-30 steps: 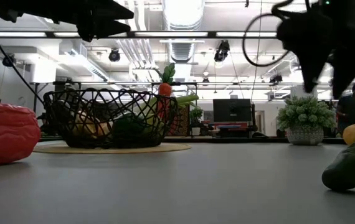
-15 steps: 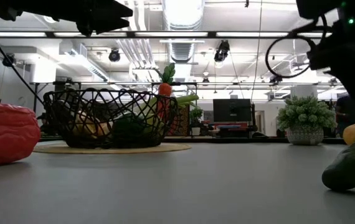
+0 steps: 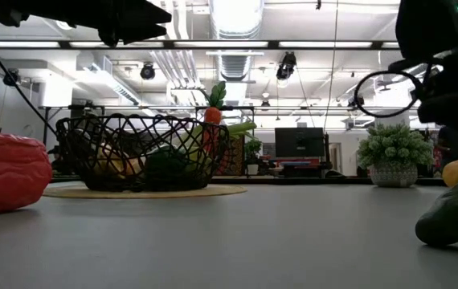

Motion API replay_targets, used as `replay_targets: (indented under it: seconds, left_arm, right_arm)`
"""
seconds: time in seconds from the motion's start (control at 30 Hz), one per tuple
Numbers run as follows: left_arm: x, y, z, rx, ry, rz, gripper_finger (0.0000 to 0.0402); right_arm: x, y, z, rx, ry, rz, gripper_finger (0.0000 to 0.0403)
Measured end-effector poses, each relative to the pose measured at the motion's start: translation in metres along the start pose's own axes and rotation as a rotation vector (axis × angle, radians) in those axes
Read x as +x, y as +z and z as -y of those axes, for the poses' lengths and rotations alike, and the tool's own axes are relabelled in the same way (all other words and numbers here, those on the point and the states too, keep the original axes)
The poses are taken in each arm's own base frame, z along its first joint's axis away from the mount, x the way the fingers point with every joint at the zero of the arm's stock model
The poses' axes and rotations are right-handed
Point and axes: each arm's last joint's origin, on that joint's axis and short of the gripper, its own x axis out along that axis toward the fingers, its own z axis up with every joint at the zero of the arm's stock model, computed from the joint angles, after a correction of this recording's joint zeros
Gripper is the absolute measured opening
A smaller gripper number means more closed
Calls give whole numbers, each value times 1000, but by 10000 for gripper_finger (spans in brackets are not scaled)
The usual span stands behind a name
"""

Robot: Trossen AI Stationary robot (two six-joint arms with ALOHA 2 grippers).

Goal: Build produce basket
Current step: Put the purple mangosteen into the black wire basket

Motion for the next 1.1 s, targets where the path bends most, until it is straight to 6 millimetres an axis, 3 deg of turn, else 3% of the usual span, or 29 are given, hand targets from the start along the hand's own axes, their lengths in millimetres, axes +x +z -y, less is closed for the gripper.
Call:
replay_targets:
  seconds: [0.33,0.6,0.73,0.9,1.1]
  left_arm:
    - [0,0,0,-2,0,0,307]
    - [0,0,0,-3,0,-1,307]
    - [0,0,0,-3,0,-2,307]
    - [0,-1,0,-7,0,-3,307]
    - [1,-1,1,-8,-2,-6,307]
  right_arm:
    - [19,0,0,-10,18,3,322]
    - [25,0,-3,-12,52,9,251]
    - [25,0,-3,-18,53,15,240]
    - [20,1,-5,-48,83,29,242]
    - [-1,3,-16,-88,198,130,241]
